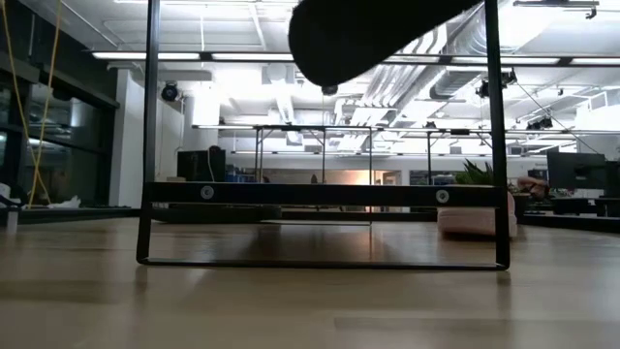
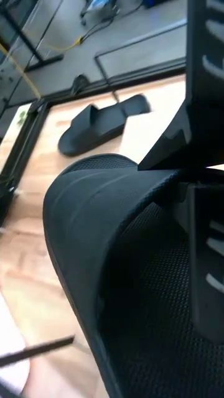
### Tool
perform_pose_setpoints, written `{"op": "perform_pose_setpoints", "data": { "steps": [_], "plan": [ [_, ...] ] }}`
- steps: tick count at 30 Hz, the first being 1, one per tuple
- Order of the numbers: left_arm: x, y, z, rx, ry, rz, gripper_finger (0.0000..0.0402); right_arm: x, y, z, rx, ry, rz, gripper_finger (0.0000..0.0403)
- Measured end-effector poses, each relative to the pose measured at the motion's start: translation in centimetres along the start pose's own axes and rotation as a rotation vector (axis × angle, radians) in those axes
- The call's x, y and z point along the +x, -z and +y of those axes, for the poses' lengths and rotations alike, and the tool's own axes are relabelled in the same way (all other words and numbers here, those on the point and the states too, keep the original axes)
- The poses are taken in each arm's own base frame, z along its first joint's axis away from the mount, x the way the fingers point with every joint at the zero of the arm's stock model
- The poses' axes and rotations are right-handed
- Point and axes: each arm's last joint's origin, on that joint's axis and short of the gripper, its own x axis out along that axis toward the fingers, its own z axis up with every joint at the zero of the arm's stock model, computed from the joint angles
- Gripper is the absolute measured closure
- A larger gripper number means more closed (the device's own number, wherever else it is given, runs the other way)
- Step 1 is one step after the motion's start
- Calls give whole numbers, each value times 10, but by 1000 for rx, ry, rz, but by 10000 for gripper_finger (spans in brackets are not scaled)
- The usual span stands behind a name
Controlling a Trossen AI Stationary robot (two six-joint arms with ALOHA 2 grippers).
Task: Pick and place slides into the shelf
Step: Put the bottom black slipper on the shelf
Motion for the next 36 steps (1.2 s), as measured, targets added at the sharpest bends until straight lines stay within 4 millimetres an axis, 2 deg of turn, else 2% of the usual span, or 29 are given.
{"op": "perform_pose_setpoints", "data": {
  "steps": [13,19,36],
  "plan": [
    [30,-15,-18,49,58,-100,234,-6,-18,11,-86,-139,-197,403],
    [41,-19,-24,44,41,-126,234,-7,-20,13,-105,-182,-236,403],
    [48,-26,-28,-10,60,-198,234,1,-28,19,-143,-207,-318,403]
  ]
}}
